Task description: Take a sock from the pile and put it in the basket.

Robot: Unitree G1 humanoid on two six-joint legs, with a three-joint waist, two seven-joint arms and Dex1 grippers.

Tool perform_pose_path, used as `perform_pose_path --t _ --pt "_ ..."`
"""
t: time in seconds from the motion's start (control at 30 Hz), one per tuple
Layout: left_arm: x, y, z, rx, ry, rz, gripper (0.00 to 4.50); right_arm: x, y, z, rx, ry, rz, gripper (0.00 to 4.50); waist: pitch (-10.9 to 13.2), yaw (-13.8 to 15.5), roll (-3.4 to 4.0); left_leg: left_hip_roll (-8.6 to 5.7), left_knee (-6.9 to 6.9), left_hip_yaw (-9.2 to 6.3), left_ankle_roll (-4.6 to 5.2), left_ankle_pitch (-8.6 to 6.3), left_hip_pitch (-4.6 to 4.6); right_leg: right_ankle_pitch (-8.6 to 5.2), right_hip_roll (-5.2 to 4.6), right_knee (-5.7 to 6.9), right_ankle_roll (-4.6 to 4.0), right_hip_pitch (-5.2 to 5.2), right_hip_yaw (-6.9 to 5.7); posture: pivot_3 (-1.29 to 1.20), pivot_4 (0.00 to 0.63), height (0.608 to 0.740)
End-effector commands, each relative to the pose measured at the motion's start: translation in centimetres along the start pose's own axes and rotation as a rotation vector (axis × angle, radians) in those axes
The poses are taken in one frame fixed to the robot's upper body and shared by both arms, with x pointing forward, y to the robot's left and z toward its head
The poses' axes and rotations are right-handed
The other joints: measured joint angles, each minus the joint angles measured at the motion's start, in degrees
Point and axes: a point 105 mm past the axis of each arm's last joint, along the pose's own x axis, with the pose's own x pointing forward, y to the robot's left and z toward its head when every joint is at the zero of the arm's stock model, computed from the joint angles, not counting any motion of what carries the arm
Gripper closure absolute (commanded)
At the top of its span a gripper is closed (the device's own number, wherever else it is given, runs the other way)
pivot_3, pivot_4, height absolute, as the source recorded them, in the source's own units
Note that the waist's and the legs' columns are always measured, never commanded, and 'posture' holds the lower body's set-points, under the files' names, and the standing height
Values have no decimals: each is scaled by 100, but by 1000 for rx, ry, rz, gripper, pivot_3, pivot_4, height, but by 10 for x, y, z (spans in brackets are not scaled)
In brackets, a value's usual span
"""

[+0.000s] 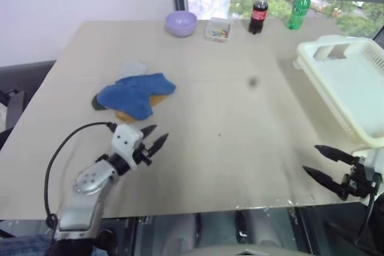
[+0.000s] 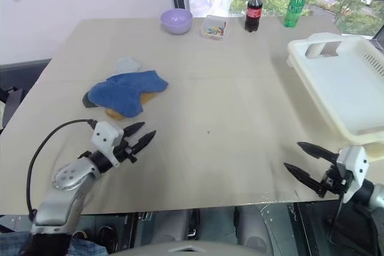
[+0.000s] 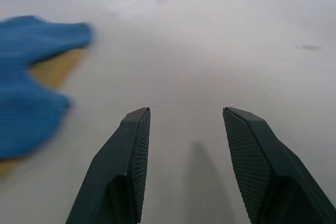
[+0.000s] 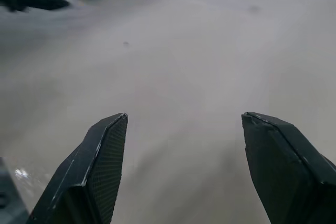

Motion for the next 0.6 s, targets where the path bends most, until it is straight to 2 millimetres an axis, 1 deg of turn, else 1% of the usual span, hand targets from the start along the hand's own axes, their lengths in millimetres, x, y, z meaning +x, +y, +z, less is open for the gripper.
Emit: perform_pose_path --t 0.03,0.17,0.3,0.33,0.47,0.6 --pt "16 21 6 96 -7 123 2136 14 15 24 -40 -60 52 921 -5 -1 -11 3 1 -1 0 0 2 1 4 0 0 4 1 0 150 740" --pt "24 37 3 148 10 194 2136 15 19 22 -51 -41 53 921 -9 -9 -20 3 2 0 0 0 3 1 6 -3 0 6 2 0 150 740" --pt "27 40 1 177 12 206 2136 11 19 16 -54 -21 38 921 -9 -11 -20 3 1 5 0 0 2 4 5 -4 3 5 7 0 150 740" --pt "26 42 1 176 10 212 2136 9 19 15 -53 -16 34 921 -9 -10 -20 3 1 5 0 0 2 4 5 -4 2 5 7 0 150 740" --pt "19 51 -9 186 62 252 2136 5 18 9 -43 -8 16 921 -10 -13 -20 4 1 5 0 0 7 3 4 -1 0 6 7 0 150 740" --pt "17 57 -8 175 59 287 2136 3 15 6 -41 -4 12 921 -11 -20 -20 7 2 7 0 0 13 3 6 4 0 6 9 0 150 740"
